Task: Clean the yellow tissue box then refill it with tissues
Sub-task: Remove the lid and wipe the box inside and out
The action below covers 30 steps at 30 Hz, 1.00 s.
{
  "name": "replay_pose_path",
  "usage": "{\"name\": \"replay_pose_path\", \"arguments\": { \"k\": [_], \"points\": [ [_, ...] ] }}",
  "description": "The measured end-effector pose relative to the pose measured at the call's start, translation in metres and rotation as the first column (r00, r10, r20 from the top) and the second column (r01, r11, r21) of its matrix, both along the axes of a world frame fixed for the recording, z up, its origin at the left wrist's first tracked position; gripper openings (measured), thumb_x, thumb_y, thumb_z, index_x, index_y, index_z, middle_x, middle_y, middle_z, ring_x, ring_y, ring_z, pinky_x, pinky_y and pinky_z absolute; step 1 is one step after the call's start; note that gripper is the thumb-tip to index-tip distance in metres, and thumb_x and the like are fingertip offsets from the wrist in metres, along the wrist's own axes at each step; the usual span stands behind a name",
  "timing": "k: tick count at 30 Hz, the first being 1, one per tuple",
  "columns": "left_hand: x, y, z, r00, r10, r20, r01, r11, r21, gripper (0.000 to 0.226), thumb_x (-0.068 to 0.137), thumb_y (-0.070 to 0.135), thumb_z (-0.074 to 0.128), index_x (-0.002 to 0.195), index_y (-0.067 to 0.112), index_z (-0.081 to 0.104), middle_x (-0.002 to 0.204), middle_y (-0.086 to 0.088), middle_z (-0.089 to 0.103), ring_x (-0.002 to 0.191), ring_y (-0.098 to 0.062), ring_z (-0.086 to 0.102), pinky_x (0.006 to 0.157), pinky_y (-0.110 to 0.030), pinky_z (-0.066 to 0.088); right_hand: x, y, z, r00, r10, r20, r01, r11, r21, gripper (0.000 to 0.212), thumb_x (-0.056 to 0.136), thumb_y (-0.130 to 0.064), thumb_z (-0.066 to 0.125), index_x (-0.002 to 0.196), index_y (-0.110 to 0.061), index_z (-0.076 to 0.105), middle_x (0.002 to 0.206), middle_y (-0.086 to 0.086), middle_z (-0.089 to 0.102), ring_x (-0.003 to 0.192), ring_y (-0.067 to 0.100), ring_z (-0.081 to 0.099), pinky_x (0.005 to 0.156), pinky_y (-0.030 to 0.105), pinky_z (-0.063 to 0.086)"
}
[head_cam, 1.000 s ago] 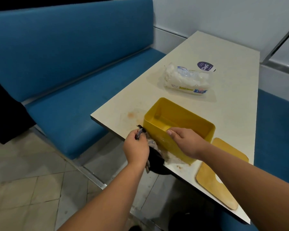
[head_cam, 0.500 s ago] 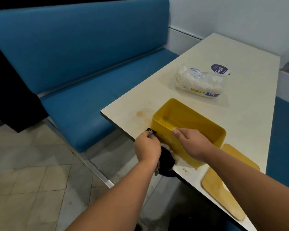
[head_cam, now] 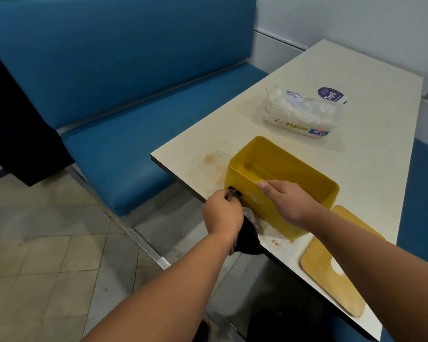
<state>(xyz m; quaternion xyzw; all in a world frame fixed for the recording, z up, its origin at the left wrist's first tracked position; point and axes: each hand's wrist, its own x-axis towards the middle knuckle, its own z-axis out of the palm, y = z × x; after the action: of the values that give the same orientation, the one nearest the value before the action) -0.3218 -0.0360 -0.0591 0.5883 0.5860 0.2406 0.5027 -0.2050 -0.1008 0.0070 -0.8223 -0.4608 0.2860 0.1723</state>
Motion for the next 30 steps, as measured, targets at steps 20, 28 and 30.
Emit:
{"name": "replay_pose_path", "arguments": {
  "k": [20, 28, 30],
  "points": [
    [-0.002, -0.012, 0.015, 0.99, -0.032, 0.138, 0.021, 0.996, 0.081, 0.011, 0.094, 0.025, 0.059, 0.097, 0.023, 0.069, 0.086, 0.009, 0.067, 0.076, -0.007, 0.059, 0.059, -0.017, 0.044, 0.0, 0.0, -0.003, 1.0, -0.009, 0.011, 0.009, 1.0, 0.007, 0.052, 0.103, -0.044, 0.032, 0.143, -0.014, 0.046, 0.146, 0.006, 0.048, 0.136, 0.023, 0.041, 0.097, 0.025, 0.029],
    [-0.003, -0.013, 0.011, 0.989, -0.054, 0.136, 0.041, 0.994, 0.101, 0.01, 0.092, 0.025, 0.06, 0.097, 0.026, 0.069, 0.087, 0.009, 0.068, 0.081, -0.012, 0.063, 0.072, -0.029, 0.054, 0.0, 0.0, -0.003, 1.0, -0.004, 0.009, 0.004, 1.0, 0.002, 0.054, 0.103, -0.046, 0.032, 0.144, -0.014, 0.045, 0.147, 0.007, 0.046, 0.137, 0.023, 0.04, 0.099, 0.026, 0.03],
    [0.0, -0.023, 0.012, 0.983, -0.14, 0.116, 0.121, 0.98, 0.157, 0.011, 0.092, 0.026, 0.061, 0.099, 0.026, 0.069, 0.09, 0.007, 0.069, 0.083, -0.013, 0.063, 0.074, -0.031, 0.055, 0.0, 0.001, -0.003, 1.0, -0.007, 0.0, 0.007, 1.0, 0.006, 0.053, 0.103, -0.045, 0.032, 0.143, -0.014, 0.046, 0.147, 0.007, 0.047, 0.136, 0.023, 0.041, 0.098, 0.027, 0.03]
  ]
}}
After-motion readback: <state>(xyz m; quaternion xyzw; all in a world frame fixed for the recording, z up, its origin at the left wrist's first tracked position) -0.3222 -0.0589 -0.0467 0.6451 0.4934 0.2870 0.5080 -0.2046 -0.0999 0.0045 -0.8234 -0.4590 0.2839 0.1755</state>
